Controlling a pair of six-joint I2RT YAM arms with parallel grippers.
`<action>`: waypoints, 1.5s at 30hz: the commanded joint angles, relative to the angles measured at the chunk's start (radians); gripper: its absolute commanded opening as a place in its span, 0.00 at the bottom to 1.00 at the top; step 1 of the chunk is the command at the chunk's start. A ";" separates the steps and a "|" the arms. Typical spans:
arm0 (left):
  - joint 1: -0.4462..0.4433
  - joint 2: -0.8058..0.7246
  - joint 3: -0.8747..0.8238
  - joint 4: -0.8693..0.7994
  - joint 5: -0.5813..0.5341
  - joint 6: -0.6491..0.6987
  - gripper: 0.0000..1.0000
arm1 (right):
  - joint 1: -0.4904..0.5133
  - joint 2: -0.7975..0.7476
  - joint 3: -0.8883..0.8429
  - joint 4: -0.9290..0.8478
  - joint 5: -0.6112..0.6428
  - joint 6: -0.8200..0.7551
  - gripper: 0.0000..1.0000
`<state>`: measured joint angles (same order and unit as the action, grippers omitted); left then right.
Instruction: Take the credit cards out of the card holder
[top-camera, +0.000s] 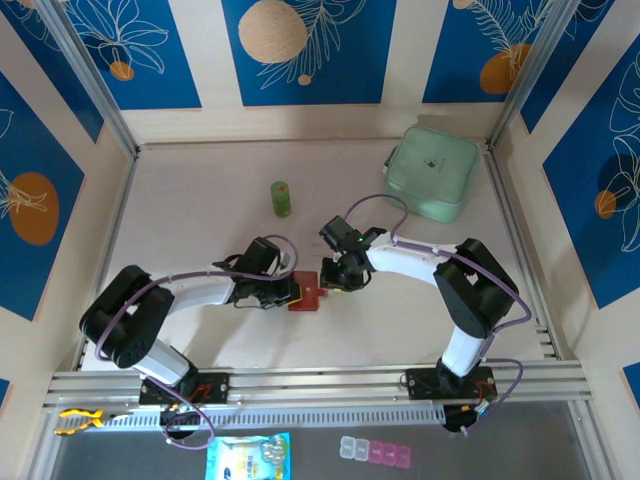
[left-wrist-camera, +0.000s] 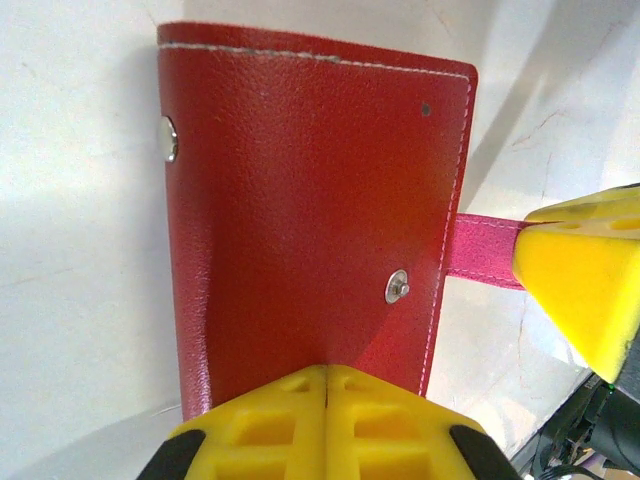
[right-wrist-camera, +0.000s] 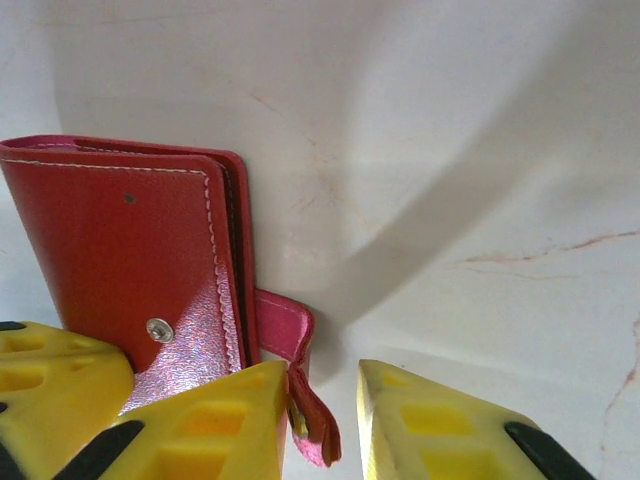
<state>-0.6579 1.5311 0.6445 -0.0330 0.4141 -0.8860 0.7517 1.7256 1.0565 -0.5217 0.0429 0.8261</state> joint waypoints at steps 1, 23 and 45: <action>-0.004 0.020 0.006 -0.049 -0.035 -0.002 0.00 | 0.007 0.006 0.034 -0.026 0.004 -0.013 0.25; -0.004 0.007 -0.003 -0.047 -0.041 0.003 0.00 | 0.022 0.080 0.049 0.002 -0.023 -0.004 0.18; 0.005 -0.256 0.004 -0.175 -0.189 0.037 0.20 | 0.027 -0.031 0.070 -0.094 0.024 -0.044 0.02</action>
<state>-0.6575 1.3155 0.6441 -0.1535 0.2760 -0.8742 0.7723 1.7493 1.0981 -0.5552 0.0490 0.8036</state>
